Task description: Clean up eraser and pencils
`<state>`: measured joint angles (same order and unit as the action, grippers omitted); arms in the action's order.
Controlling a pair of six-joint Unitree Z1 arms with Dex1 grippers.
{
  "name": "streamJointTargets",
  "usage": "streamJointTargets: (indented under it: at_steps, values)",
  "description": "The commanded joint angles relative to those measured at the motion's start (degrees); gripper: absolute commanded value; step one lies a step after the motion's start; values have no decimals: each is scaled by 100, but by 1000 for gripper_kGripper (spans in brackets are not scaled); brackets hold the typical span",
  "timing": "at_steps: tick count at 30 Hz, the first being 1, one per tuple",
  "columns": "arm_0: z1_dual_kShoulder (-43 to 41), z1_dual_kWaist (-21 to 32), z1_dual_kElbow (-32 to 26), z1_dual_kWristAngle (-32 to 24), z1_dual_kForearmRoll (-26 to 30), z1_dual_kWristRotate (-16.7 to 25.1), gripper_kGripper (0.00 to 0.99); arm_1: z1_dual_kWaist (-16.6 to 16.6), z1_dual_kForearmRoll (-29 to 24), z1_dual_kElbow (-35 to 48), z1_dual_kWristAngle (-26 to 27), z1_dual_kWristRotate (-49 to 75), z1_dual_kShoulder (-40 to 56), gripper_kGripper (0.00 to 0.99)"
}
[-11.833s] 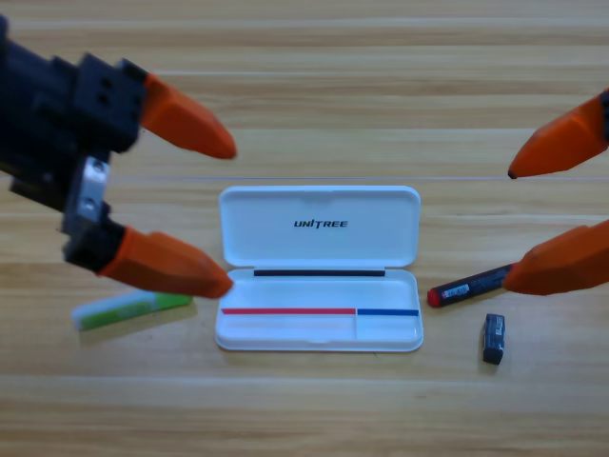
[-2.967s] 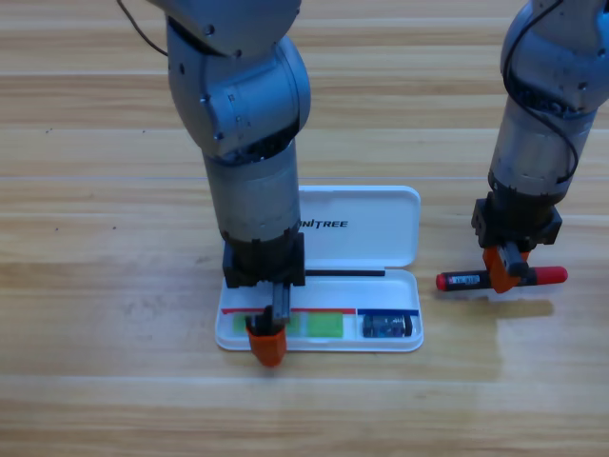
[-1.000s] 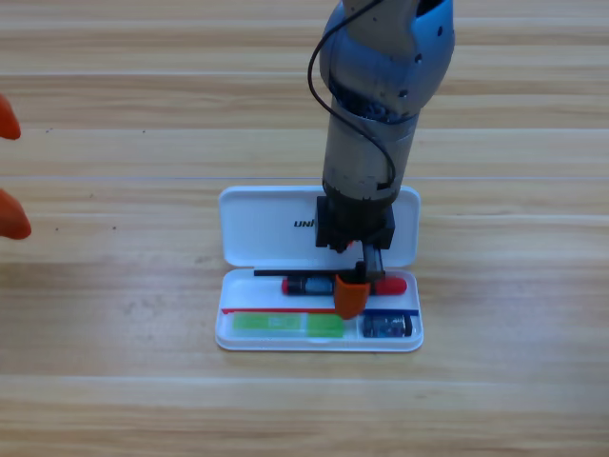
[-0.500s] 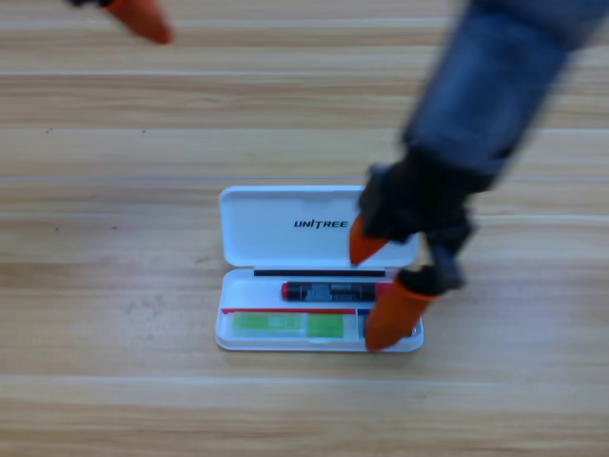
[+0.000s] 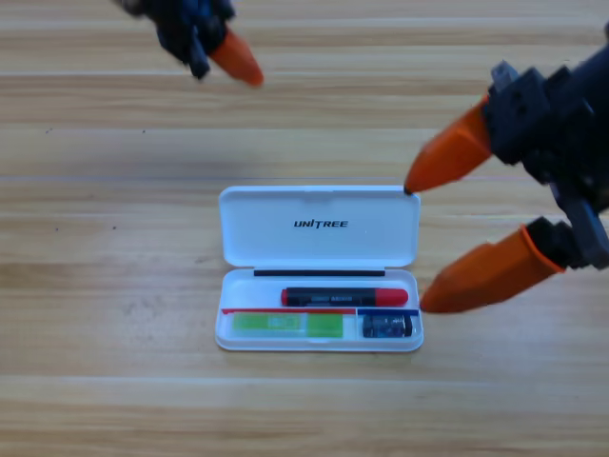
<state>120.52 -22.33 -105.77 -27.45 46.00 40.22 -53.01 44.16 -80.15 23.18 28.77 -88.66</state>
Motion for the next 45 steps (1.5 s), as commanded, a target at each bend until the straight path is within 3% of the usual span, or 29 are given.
streamJointTargets:
  at_steps: [1, 9, 24, 45]
  values:
    - [912, 229, 153, -534, 5, 196, 0, -140, -83, 210, 82, -109, 209, 936]
    - [1316, 123, 39, -1043, 559, 688, 0, -140, -154, 219, 90, -188, 147, 936]
    - [1536, -88, -321, -1386, 1605, 1374, 0, -140, -189, 228, 99, -258, 165, 943]
    - [1589, -597, -137, -1246, 1781, 1339, 0, -140, -206, 210, 99, -320, 200, 943]
